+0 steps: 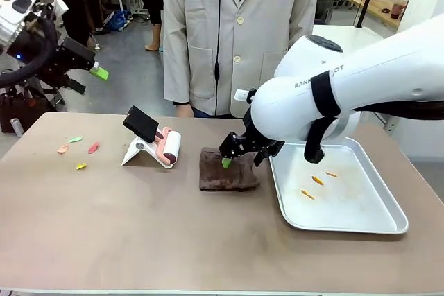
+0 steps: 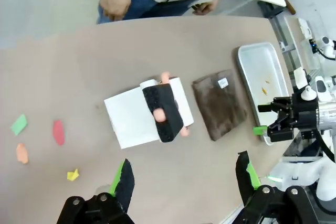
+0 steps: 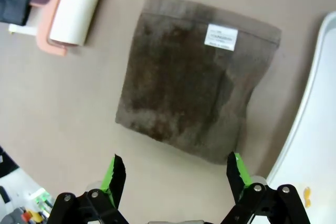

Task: Clean the surface of the table.
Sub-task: Hold the Lint Roller with your left hand and the towel with your right hand.

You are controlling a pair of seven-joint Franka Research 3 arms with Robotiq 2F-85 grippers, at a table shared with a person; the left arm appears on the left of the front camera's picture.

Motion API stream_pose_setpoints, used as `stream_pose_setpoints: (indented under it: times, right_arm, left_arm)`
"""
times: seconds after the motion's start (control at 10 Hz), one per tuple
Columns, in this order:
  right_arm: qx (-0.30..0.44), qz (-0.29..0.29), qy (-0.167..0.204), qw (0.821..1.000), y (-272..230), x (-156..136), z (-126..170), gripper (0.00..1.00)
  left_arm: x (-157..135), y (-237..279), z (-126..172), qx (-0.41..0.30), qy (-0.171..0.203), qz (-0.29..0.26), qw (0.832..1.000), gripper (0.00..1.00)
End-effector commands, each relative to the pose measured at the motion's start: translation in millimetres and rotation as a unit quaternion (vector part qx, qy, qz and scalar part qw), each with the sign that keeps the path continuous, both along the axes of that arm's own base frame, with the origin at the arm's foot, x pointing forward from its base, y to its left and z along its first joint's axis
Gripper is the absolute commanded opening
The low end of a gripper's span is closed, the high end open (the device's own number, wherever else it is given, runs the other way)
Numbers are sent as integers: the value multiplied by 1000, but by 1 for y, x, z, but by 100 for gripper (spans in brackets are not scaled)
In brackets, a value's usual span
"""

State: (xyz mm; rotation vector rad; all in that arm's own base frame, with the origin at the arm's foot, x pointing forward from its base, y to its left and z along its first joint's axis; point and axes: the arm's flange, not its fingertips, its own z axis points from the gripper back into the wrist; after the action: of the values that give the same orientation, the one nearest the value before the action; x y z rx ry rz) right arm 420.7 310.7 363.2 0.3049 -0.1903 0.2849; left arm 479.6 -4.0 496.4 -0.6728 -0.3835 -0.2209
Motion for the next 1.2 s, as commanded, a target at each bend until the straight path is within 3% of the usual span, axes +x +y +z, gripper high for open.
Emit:
stream_pose_setpoints:
  times: [0.0,0.1,0.2,0.3,0.7,0.9,1.1]
  right_arm:
    - [2,-11,-11,1000,14,8,7,100]
    - [5,-12,-16,1000,12,8,8,100]
    - [-11,-3,-45,999,4,6,13,100]
    - [6,2,-3,1000,7,7,3,100]
    - [2,6,-9,1000,7,8,5,100]
    - [-11,-7,15,1000,9,26,-4,100]
    - [-23,-30,22,999,11,40,-17,100]
  left_arm:
    - [12,2,-16,9,16,-10,1000,100]
    - [13,0,-17,47,0,5,999,100]
    - [4,1,-11,2,10,0,1000,100]
    - [4,1,-11,2,10,0,1000,100]
    - [6,1,-14,13,9,-1,1000,100]
    - [28,-10,-18,1,71,-45,996,100]
    - [42,-17,-21,-8,85,-49,995,100]
